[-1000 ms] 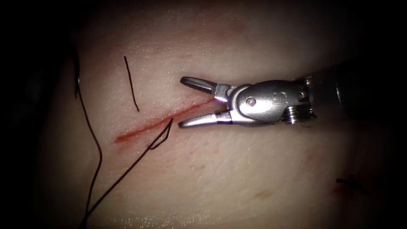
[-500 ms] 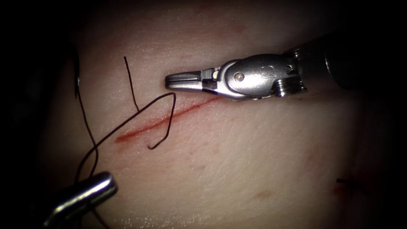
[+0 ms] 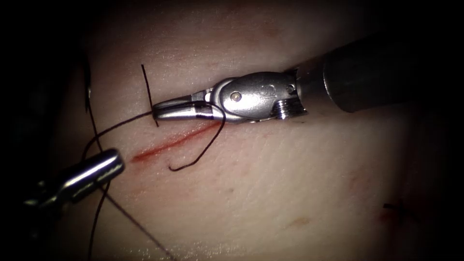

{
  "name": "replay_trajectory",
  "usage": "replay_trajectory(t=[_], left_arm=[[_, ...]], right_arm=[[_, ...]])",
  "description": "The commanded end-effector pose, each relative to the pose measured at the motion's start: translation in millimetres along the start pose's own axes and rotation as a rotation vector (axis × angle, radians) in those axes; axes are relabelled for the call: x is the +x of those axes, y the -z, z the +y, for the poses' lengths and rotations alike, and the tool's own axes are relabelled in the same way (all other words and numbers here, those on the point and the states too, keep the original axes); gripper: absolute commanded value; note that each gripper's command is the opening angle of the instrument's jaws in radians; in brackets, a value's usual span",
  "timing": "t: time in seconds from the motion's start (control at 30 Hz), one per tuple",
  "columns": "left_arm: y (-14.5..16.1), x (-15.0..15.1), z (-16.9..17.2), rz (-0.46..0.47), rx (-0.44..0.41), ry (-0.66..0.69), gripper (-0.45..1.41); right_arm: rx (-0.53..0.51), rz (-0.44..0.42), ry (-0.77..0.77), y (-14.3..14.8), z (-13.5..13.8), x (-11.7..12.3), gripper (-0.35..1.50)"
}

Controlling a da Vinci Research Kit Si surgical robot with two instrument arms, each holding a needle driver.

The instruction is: Wound Closure

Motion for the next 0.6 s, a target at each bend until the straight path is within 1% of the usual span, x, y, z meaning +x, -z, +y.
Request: replay_trajectory(t=[0.03,0.07,0.17,0.27,0.43,0.6], left_arm=[[-0.7,-0.5,1.2,-0.004,-0.003,0.003,-0.45],[-0.9,-1.0,1.5,-0.009,-0.004,0.007,-0.45],[-1.9,-3.8,3.2,-0.034,-0.004,0.031,-0.45],[-2.5,-5.4,4.0,-0.047,-0.018,0.046,-0.45],[-3.2,-7.1,4.8,-0.058,-0.031,0.055,-0.45],[-4.2,-7.6,6.2,-0.069,-0.054,0.052,-0.45]], right_arm=[[0.002,0.010,-0.013,-0.4,-0.6,-0.8,-0.35],[0.001,0.011,-0.020,-0.3,-0.6,-0.8,-0.35],[0.004,0.018,-0.053,-0.2,-0.8,-1.1,-0.35],[0.006,0.022,-0.066,-0.2,-0.8,-1.1,-0.35],[0.024,0.054,-0.137,-0.3,-1.1,-1.1,-0.35],[0.011,0.085,-0.185,-0.6,-1.4,-1.0,-0.35]])
